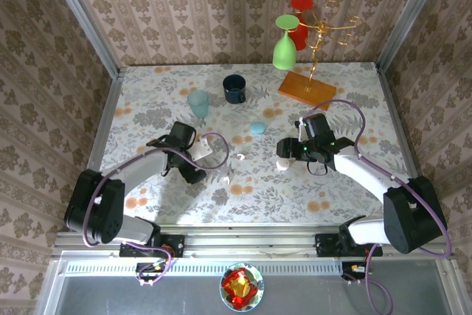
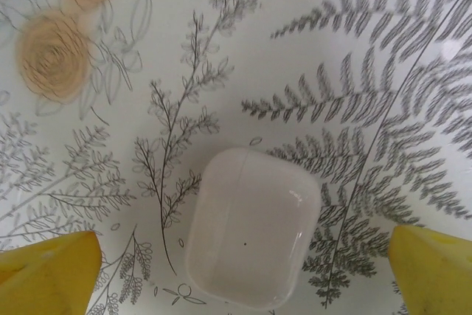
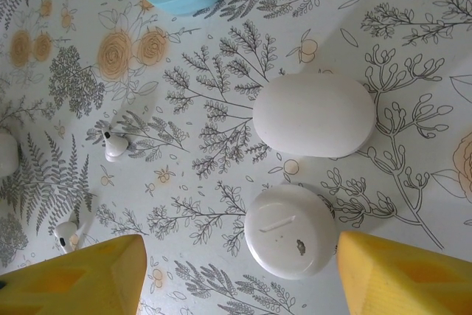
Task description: Insert the wireless bluetooth earbuds into the charging case
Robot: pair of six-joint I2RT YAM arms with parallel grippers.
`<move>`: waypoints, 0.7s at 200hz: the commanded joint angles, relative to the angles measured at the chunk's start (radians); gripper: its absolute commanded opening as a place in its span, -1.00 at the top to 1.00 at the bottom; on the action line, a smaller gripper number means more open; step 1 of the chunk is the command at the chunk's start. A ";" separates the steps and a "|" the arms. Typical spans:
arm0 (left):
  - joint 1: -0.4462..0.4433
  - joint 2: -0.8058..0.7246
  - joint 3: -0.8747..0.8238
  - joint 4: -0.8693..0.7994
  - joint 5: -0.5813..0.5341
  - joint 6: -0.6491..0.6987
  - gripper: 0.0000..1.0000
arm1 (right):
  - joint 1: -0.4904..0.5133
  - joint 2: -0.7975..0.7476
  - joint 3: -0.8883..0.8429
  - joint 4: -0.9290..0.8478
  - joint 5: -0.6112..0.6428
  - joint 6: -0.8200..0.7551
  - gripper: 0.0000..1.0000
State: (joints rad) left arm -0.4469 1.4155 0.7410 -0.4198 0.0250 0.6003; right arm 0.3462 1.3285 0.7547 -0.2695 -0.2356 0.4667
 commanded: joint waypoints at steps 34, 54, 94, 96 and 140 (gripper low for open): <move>0.035 0.076 0.037 -0.060 0.023 0.054 -0.85 | -0.003 -0.022 -0.009 -0.015 -0.016 0.006 -0.37; 0.045 0.106 0.038 -0.038 0.056 0.047 -0.44 | -0.002 -0.032 -0.011 -0.015 -0.020 0.009 -0.36; 0.054 0.151 0.044 -0.034 0.071 0.043 -0.25 | -0.002 -0.046 0.004 -0.035 -0.012 -0.008 -0.36; 0.054 0.153 0.045 -0.036 0.072 0.043 -0.24 | -0.002 -0.045 0.004 -0.037 -0.011 -0.009 -0.36; 0.057 0.157 0.052 -0.049 0.085 0.043 0.55 | -0.002 -0.059 -0.012 -0.034 -0.008 -0.012 -0.36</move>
State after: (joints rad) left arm -0.3985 1.5352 0.7925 -0.4969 0.1318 0.6296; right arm 0.3466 1.2995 0.7525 -0.2768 -0.2398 0.4698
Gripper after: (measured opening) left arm 0.331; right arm 0.682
